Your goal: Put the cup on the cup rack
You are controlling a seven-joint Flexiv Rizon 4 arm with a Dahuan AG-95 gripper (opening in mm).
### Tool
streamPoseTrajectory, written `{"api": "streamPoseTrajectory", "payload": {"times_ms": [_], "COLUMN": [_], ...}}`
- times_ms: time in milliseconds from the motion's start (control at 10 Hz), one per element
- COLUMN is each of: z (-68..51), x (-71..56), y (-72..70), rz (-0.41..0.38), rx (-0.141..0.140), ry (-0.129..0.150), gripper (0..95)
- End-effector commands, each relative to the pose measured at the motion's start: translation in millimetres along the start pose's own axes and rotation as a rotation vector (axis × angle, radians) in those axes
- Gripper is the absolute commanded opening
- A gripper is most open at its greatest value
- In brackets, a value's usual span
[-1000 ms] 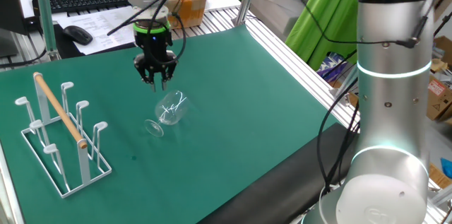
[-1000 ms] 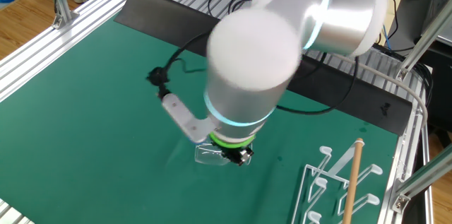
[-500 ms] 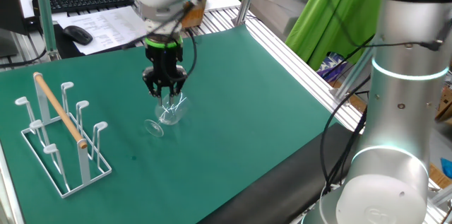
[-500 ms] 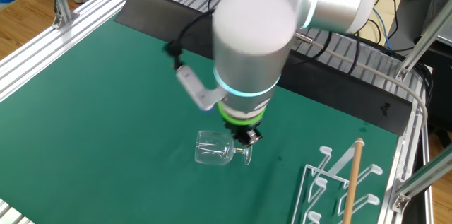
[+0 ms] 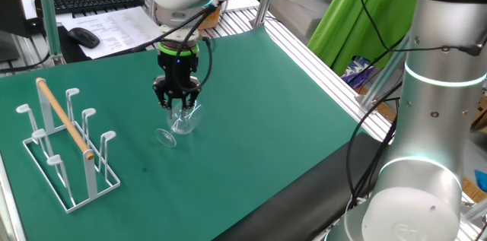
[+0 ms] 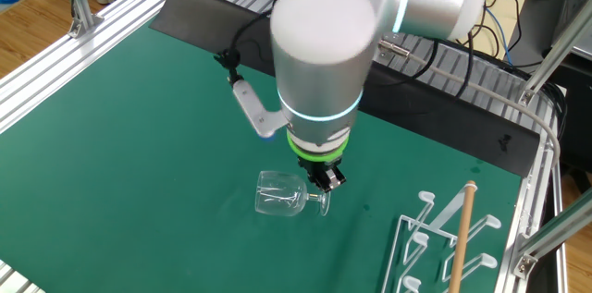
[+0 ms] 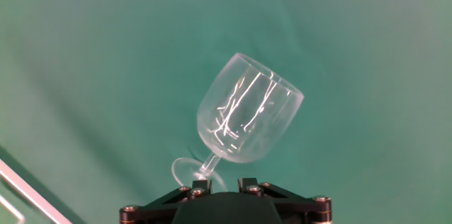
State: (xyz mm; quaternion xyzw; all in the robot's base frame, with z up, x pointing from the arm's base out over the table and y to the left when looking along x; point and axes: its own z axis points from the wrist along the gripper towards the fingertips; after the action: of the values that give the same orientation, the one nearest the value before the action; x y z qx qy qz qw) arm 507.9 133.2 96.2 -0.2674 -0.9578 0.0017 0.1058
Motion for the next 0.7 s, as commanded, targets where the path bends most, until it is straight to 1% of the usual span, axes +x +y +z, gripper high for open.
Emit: {"api": "streamPoseTrajectory", "payload": {"times_ms": [100,200,300,400,600,700], "z": [5.5,8.4,10.5,12.3,12.7,12.9], "x": [7.0,10.3,12.7,14.8,15.2,15.1], "y": [1.4,2.3,2.8,3.3,3.4,3.6], "rz": [0.054,0.08,0.121,0.17,0.21,0.222], "rx": [-0.038,-0.052,-0.082,-0.133,-0.171,-0.183], "ry": [-0.019,-0.029,-0.036,-0.037,-0.04,-0.046], "gripper": [38.0,38.0,38.0,38.0,38.0,38.0]}}
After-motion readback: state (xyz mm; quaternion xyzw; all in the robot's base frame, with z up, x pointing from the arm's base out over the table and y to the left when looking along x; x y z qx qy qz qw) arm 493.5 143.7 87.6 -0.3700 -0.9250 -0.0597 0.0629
